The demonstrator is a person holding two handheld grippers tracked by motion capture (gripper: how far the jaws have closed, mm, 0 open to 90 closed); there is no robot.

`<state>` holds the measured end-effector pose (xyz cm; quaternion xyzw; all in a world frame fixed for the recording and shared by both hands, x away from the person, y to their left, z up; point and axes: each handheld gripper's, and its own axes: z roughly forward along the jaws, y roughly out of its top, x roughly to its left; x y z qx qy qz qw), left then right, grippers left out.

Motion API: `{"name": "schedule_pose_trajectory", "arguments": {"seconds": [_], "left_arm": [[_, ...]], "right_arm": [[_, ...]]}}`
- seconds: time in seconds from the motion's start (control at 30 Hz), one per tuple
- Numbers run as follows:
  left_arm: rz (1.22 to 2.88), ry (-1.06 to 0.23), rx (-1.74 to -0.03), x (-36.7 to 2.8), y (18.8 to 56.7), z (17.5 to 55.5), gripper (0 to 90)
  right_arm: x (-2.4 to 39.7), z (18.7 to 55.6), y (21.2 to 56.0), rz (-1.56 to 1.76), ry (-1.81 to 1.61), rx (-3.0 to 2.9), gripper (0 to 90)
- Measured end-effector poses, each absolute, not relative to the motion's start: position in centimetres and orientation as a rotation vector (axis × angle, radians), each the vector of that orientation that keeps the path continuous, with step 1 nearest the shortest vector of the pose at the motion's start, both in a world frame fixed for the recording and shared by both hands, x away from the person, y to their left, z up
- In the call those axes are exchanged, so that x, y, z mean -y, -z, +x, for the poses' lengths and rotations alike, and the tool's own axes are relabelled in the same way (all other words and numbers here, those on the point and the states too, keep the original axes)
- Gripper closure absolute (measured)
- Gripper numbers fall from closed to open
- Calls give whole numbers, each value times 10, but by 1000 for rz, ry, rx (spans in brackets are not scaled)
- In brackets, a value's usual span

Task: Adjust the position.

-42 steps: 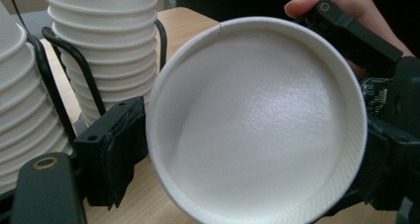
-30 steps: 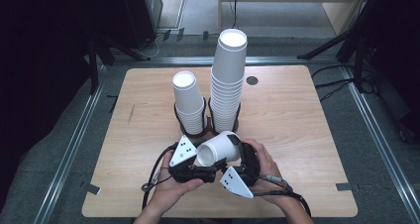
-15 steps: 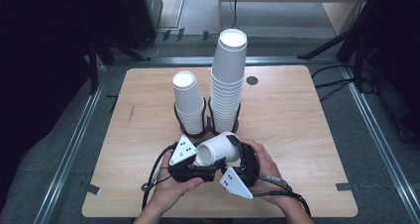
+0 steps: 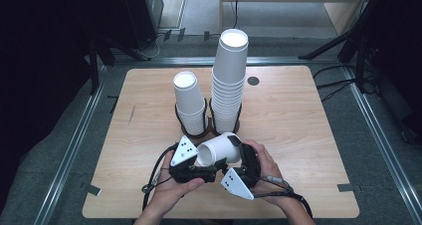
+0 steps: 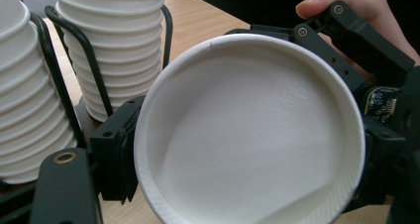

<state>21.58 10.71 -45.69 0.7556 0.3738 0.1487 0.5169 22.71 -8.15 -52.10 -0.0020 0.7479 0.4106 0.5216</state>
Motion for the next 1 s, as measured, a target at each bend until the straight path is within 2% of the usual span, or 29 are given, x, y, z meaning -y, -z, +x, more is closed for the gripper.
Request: {"name": "schedule_pose_trajectory", "arguments": {"seconds": [0.6, 0.8, 1.0], "left_arm": [[1815, -351, -875, -110, 459, 217, 218], [1817, -302, -869, -114, 462, 220, 221], [1813, -363, -857, -113, 464, 218, 222]], "right_arm": [[80, 228, 522, 10, -992, -1790, 101], [81, 228, 523, -4, -983, -1807, 94], [81, 228, 523, 6, -993, -1809, 81]]}}
